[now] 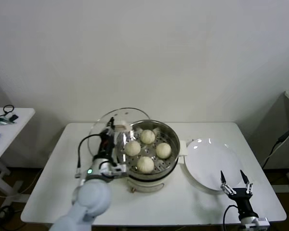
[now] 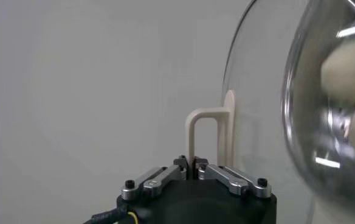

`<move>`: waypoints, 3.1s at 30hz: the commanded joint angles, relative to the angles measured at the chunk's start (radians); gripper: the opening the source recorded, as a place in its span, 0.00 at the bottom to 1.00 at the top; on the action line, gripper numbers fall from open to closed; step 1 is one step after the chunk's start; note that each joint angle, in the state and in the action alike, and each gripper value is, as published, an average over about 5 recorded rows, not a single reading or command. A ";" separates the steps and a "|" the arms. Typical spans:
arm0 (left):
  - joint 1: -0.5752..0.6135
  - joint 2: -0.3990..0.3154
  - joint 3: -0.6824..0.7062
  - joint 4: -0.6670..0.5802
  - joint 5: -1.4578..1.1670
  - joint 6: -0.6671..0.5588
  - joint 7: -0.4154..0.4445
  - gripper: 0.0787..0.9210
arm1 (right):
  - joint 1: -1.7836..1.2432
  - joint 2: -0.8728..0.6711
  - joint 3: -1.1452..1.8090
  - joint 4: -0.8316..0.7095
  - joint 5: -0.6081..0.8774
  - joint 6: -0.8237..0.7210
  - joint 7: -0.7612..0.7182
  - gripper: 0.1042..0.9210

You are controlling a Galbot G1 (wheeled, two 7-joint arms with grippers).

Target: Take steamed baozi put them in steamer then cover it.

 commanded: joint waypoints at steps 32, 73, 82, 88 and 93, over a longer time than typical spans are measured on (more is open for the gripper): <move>-0.043 -0.267 0.204 0.197 0.386 0.054 0.077 0.08 | 0.009 0.025 -0.013 -0.021 -0.010 0.036 0.005 0.88; -0.044 -0.227 0.194 0.191 0.293 0.075 0.074 0.49 | -0.006 0.021 -0.023 0.003 -0.046 0.034 -0.005 0.88; -0.014 -0.169 0.203 0.099 0.186 0.096 0.088 0.80 | -0.005 0.018 -0.029 0.008 -0.023 0.004 0.004 0.88; 0.040 -0.125 0.187 0.006 0.126 0.077 0.051 0.88 | -0.012 0.005 -0.055 0.025 0.026 0.000 0.049 0.88; 0.129 -0.083 0.128 -0.084 0.034 -0.006 -0.035 0.88 | -0.016 -0.015 -0.071 0.048 0.059 -0.004 0.058 0.88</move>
